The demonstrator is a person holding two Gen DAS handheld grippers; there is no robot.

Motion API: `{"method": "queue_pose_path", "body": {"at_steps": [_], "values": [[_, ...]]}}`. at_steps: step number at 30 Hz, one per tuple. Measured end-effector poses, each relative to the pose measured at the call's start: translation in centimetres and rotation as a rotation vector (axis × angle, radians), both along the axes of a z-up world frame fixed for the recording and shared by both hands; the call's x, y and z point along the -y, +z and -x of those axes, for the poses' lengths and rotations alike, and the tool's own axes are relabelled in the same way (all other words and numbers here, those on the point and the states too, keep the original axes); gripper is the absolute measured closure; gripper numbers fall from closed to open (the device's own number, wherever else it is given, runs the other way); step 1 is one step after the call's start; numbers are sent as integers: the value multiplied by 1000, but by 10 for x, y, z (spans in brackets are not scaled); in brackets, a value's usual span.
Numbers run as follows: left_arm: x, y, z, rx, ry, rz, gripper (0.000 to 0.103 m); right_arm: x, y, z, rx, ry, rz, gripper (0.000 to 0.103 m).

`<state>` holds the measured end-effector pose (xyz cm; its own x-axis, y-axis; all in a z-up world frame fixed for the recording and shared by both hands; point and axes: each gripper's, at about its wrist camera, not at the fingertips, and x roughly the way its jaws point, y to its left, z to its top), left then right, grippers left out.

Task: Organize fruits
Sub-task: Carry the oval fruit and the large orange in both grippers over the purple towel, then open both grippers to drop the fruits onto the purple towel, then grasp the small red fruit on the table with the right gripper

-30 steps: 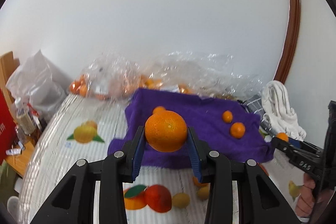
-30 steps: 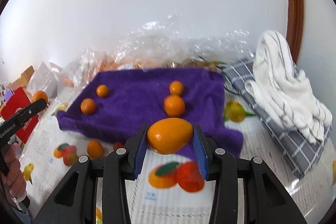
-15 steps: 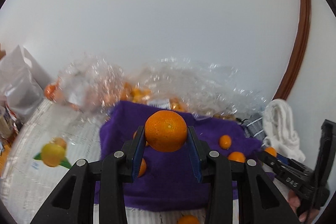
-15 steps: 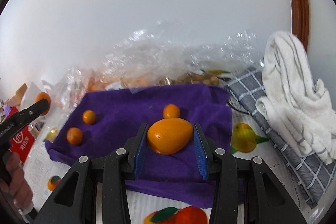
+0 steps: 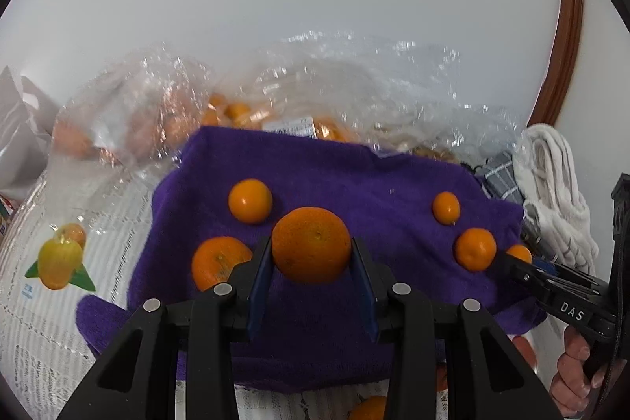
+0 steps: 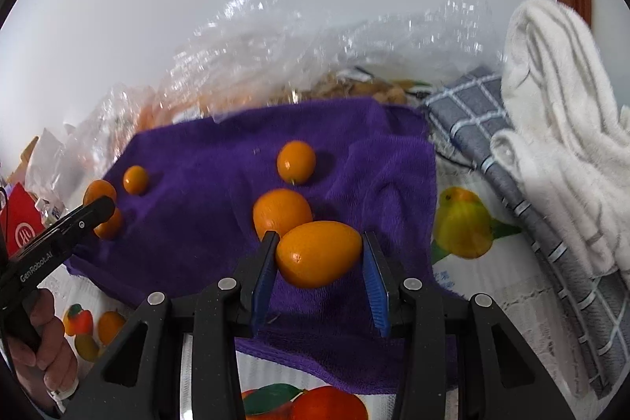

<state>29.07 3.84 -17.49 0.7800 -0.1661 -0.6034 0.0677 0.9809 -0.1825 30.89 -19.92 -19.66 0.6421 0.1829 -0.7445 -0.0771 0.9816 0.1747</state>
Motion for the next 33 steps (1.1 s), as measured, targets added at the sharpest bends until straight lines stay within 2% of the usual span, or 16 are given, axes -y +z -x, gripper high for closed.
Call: {"method": "queue_pose_path", "body": {"at_steps": [6,14,17,20,22,25,28,33], "values": [[6,-7,-1,-24,-15,-21,66,-9,-1,3,-2,31,13,61],[-1,-13,-7,-77,-2,-3,66,-13,-4,5,-1,39,38,61],[1,-16,-9,-97,-7,-23,66,-14,-3,6,3,40,44,61],[3,-16,-9,-102,-10,-39,66,-15,-1,8,4,46,46,53],[5,-16,-9,-104,-13,-45,66,-17,1,10,4,51,52,42],[5,-13,-6,-91,-13,-42,65,-18,6,15,13,56,67,41],[5,-5,0,-56,-8,-46,56,-19,17,21,47,54,59,41],[3,15,16,1,9,-88,56,-23,35,34,89,61,40,41]]}}
